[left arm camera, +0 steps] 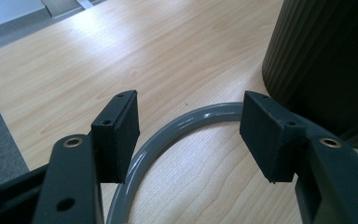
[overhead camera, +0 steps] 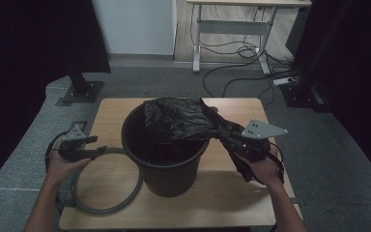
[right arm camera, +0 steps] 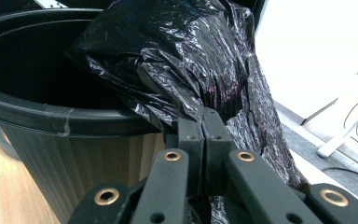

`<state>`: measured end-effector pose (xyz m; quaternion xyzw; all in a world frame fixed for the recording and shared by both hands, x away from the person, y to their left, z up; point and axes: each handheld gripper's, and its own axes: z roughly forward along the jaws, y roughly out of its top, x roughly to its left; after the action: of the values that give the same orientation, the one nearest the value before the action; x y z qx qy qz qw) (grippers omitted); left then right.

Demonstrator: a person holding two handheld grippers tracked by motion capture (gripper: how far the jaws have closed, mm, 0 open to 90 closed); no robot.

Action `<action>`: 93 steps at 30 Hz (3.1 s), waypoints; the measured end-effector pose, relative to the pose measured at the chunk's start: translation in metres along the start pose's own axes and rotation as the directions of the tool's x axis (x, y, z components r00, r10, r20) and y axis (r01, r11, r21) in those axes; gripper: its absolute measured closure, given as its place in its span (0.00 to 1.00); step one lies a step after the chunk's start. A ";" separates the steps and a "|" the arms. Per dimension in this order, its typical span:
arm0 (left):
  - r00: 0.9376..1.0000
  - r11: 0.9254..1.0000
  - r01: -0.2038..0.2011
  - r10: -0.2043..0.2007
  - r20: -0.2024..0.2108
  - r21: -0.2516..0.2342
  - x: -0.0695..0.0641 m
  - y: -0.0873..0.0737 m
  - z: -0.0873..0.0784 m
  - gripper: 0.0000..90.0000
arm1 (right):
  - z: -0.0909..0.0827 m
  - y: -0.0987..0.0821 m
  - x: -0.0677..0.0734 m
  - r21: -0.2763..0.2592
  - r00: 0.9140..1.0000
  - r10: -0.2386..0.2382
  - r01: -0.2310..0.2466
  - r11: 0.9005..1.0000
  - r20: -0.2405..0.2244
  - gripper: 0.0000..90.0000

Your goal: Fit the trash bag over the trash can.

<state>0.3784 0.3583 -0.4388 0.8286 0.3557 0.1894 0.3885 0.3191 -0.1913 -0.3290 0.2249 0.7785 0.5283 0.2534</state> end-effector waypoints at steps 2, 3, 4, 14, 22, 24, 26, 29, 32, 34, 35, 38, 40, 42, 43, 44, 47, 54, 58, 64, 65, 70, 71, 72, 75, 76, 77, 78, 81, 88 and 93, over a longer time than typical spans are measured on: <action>1.000 1.000 -0.009 0.009 0.009 -0.009 -0.002 0.005 -0.004 0.42 | 0.000 0.002 0.002 0.003 1.000 -0.010 0.010 1.000 0.002 0.98; 1.000 1.000 -0.009 0.009 0.009 -0.009 -0.002 0.005 -0.004 0.42 | 0.000 0.002 0.002 0.003 1.000 -0.010 0.010 1.000 0.002 0.98; 1.000 1.000 -0.011 0.011 0.012 -0.013 -0.003 0.006 -0.005 0.42 | 0.001 0.003 0.002 0.002 1.000 -0.012 0.012 1.000 0.001 0.98; 0.998 0.997 -0.045 0.047 0.034 -0.069 -0.015 0.027 -0.029 0.41 | 0.003 0.008 0.006 0.022 0.999 -0.033 0.033 0.999 0.004 0.98; 0.995 0.992 -0.074 0.080 0.058 -0.101 -0.027 0.043 -0.047 0.40 | 0.003 0.007 0.006 0.024 0.999 -0.032 0.032 0.999 0.006 0.98; 0.994 0.991 -0.082 0.089 0.066 -0.104 -0.032 0.048 -0.051 0.40 | 0.003 0.007 0.006 0.022 0.999 -0.030 0.029 0.999 0.011 0.98; 0.993 0.991 -0.087 0.095 0.075 -0.105 -0.036 0.052 -0.053 0.40 | 0.003 0.007 0.006 0.022 0.999 -0.030 0.029 0.999 0.012 0.98; 0.991 0.990 -0.094 0.103 0.080 -0.109 -0.042 0.058 -0.057 0.39 | 0.003 0.007 0.006 0.024 0.999 -0.031 0.031 0.999 0.012 0.98; 0.991 0.990 -0.092 0.102 0.087 -0.110 -0.047 0.062 -0.061 0.39 | 0.002 0.008 0.007 0.029 0.999 -0.035 0.035 0.999 0.012 0.98; 0.990 0.988 -0.088 0.101 0.098 -0.124 -0.050 0.065 -0.065 0.39 | 0.002 0.009 0.007 0.029 0.999 -0.036 0.036 0.999 0.012 0.98; 0.989 0.987 -0.086 0.101 0.108 -0.136 -0.052 0.067 -0.066 0.39 | 0.001 0.009 0.007 0.029 0.999 -0.038 0.037 0.999 0.012 0.98; 0.987 0.983 -0.090 0.109 0.118 -0.158 -0.057 0.073 -0.071 0.39 | 0.001 0.009 0.007 0.030 0.999 -0.038 0.038 0.999 0.011 0.98; 0.985 0.981 -0.104 0.124 0.117 -0.163 -0.061 0.078 -0.074 0.39 | 0.001 0.009 0.007 0.034 0.999 -0.041 0.040 0.999 0.008 0.98; 0.984 0.979 -0.121 0.140 0.113 -0.164 -0.066 0.082 -0.076 0.39 | 0.001 0.009 0.007 0.035 0.999 -0.041 0.041 0.999 0.006 0.98; 0.983 0.978 -0.127 0.146 0.110 -0.164 -0.068 0.084 -0.077 0.39 | 0.001 0.010 0.007 0.036 0.999 -0.041 0.041 0.999 0.005 0.98; 0.983 0.977 -0.134 0.153 0.106 -0.164 -0.071 0.086 -0.078 0.39 | 0.002 0.010 0.007 0.037 0.999 -0.041 0.041 0.998 0.004 0.98; 0.979 0.974 -0.147 0.168 0.113 -0.173 -0.078 0.092 -0.080 0.39 | 0.003 0.011 0.007 0.038 0.999 -0.042 0.041 0.998 0.002 0.98; 0.974 0.969 -0.166 0.190 0.127 -0.182 -0.089 0.099 -0.081 0.38 | 0.005 0.014 0.010 0.039 0.999 -0.050 0.050 0.998 -0.004 0.98; 0.969 0.966 -0.171 0.201 0.143 -0.196 -0.094 0.103 -0.084 0.38 | 0.006 0.015 0.011 0.040 0.999 -0.051 0.052 0.998 -0.006 0.98; 0.966 0.963 -0.174 0.207 0.152 -0.207 -0.099 0.110 -0.085 0.38 | 0.007 0.014 0.011 0.036 0.999 -0.049 0.049 0.998 -0.008 0.98; 0.966 0.963 -0.176 0.209 0.153 -0.205 -0.100 0.111 -0.084 0.38 | 0.007 0.014 0.011 0.035 0.999 -0.049 0.050 0.998 -0.009 0.98; 0.966 0.965 -0.178 0.209 0.154 -0.193 -0.105 0.118 -0.077 0.38 | 0.007 0.016 0.012 0.031 0.999 -0.051 0.052 0.998 -0.012 0.98; 0.966 0.965 -0.176 0.207 0.154 -0.192 -0.106 0.120 -0.076 0.38 | 0.007 0.016 0.012 0.031 0.999 -0.053 0.053 0.998 -0.013 0.98; 0.966 0.966 -0.176 0.206 0.154 -0.191 -0.106 0.121 -0.075 0.38 | 0.007 0.016 0.012 0.032 0.999 -0.051 0.051 0.998 -0.013 0.98; 0.969 0.968 -0.168 0.197 0.152 -0.184 -0.109 0.125 -0.070 0.38 | 0.008 0.017 0.013 0.033 0.998 -0.053 0.053 0.998 -0.016 0.98; 0.971 0.971 -0.164 0.191 0.146 -0.176 -0.110 0.128 -0.068 0.38 | 0.008 0.017 0.013 0.035 0.998 -0.054 0.054 0.998 -0.016 0.98; 0.971 0.971 -0.164 0.191 0.146 -0.176 -0.110 0.128 -0.068 0.38 | 0.008 0.017 0.013 0.035 0.998 -0.054 0.054 0.998 -0.016 0.98; 0.972 0.972 -0.159 0.185 0.143 -0.174 -0.111 0.129 -0.067 0.38 | 0.008 0.017 0.013 0.034 0.998 -0.053 0.054 0.998 -0.015 0.98; 0.975 0.974 -0.144 0.169 0.141 -0.172 -0.113 0.133 -0.065 0.38 | 0.008 0.017 0.013 0.034 0.998 -0.053 0.053 0.998 -0.015 0.98; 0.975 0.976 -0.146 0.170 0.144 -0.163 -0.119 0.140 -0.060 0.37 | 0.007 0.017 0.012 0.032 0.998 -0.056 0.056 0.998 -0.016 0.98; 0.973 0.975 -0.147 0.173 0.153 -0.167 -0.124 0.144 -0.057 0.36 | 0.006 0.019 0.013 0.028 0.998 -0.053 0.053 0.998 -0.017 0.98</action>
<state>0.3246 0.2326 -0.2957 0.8350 0.2382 0.1771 0.4633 0.3149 -0.1729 -0.3156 0.2035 0.7938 0.5119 0.2576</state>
